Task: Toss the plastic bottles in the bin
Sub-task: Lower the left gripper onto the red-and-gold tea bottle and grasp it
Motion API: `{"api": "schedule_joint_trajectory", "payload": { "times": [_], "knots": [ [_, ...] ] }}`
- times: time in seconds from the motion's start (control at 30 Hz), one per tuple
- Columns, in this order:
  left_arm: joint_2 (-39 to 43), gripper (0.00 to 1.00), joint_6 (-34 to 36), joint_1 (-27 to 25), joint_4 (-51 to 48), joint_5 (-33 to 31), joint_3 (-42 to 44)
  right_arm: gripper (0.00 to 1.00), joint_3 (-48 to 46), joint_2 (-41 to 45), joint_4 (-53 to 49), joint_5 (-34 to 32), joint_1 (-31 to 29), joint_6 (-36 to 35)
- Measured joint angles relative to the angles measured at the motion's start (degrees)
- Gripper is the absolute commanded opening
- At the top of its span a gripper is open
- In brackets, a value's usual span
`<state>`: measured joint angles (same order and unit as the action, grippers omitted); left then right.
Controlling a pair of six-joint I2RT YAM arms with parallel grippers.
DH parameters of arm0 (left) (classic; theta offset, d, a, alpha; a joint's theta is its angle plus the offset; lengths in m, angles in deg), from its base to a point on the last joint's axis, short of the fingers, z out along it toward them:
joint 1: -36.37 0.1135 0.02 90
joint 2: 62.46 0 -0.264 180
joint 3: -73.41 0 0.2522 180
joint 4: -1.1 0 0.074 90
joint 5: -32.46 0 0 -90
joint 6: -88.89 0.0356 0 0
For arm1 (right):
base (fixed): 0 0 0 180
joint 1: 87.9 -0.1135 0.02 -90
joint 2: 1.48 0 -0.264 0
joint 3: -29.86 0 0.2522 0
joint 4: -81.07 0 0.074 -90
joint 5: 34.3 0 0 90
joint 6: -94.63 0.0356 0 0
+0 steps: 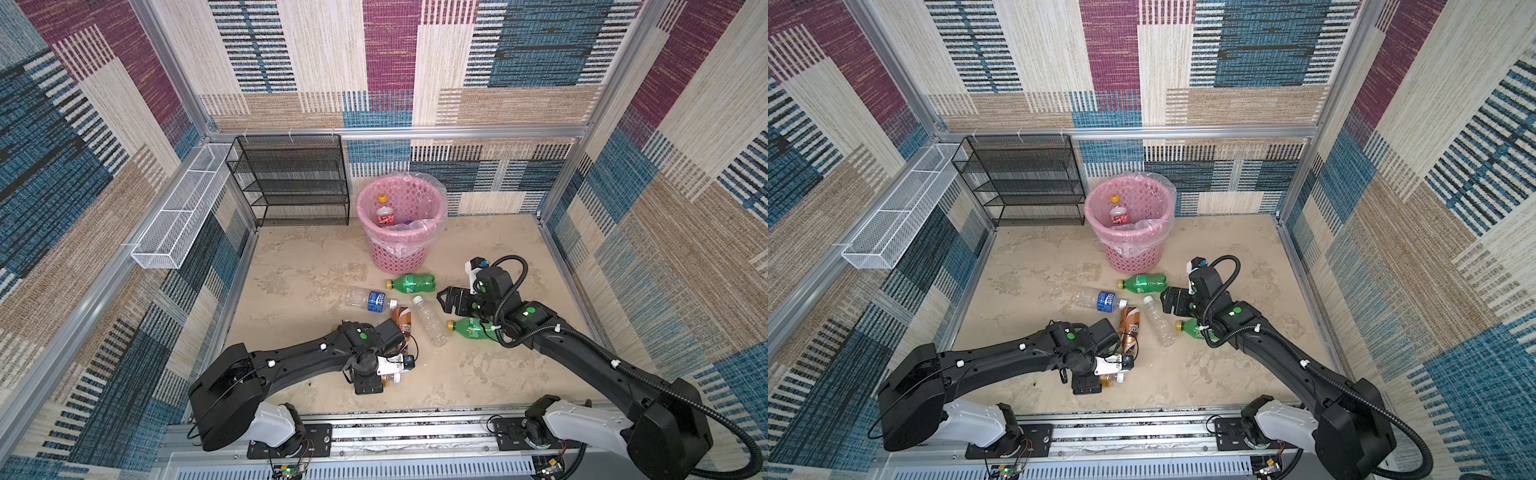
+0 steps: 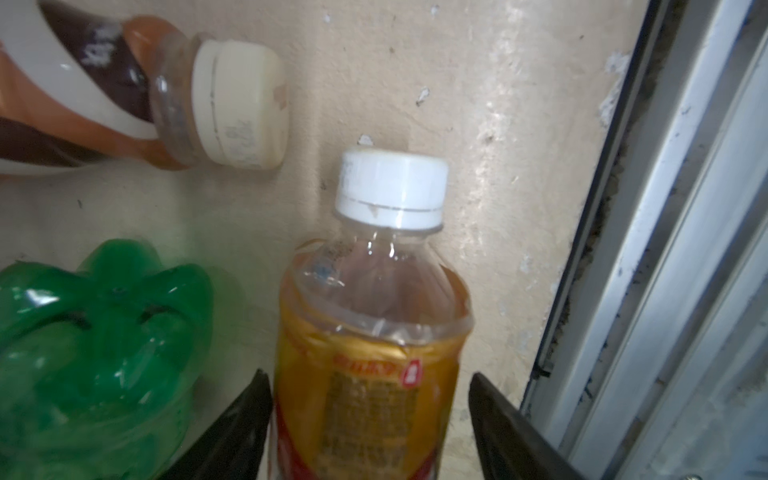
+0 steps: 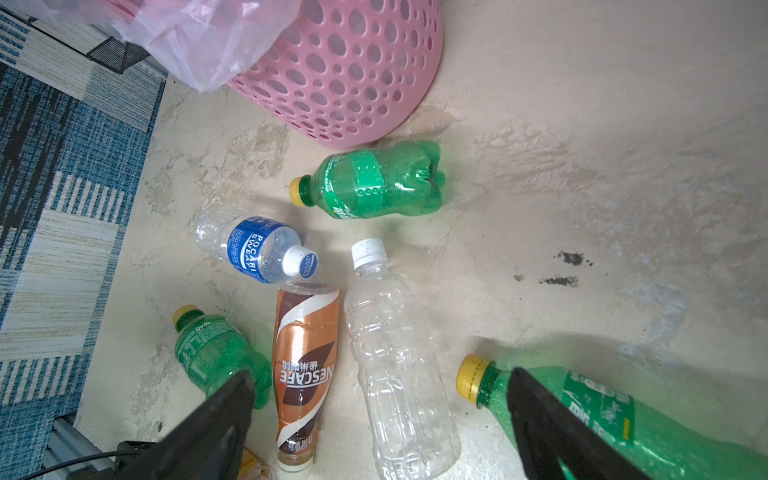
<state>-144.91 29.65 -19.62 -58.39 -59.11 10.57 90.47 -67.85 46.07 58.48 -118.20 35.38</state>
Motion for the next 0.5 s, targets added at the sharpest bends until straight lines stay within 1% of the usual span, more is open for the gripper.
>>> {"api": "schedule_joint_trajectory", "payload": {
  "times": [0.2,0.33,0.4,0.5],
  "knots": [
    [-0.6,0.66,0.0,0.0,0.0,0.0,0.0,0.96,-0.3,0.5,0.0,0.0,0.0,0.0],
    [-0.4,0.62,0.0,0.0,-0.1,0.0,0.0,0.96,-0.4,0.9,0.0,-0.3,0.0,0.0],
    [-0.2,0.62,0.0,0.0,-0.1,0.1,0.0,0.96,-0.5,0.9,0.0,-0.3,0.0,0.0],
    [-0.1,0.68,0.0,0.0,-0.1,0.3,0.0,0.96,-0.6,0.9,0.0,-0.3,0.1,0.0]
  ]
}}
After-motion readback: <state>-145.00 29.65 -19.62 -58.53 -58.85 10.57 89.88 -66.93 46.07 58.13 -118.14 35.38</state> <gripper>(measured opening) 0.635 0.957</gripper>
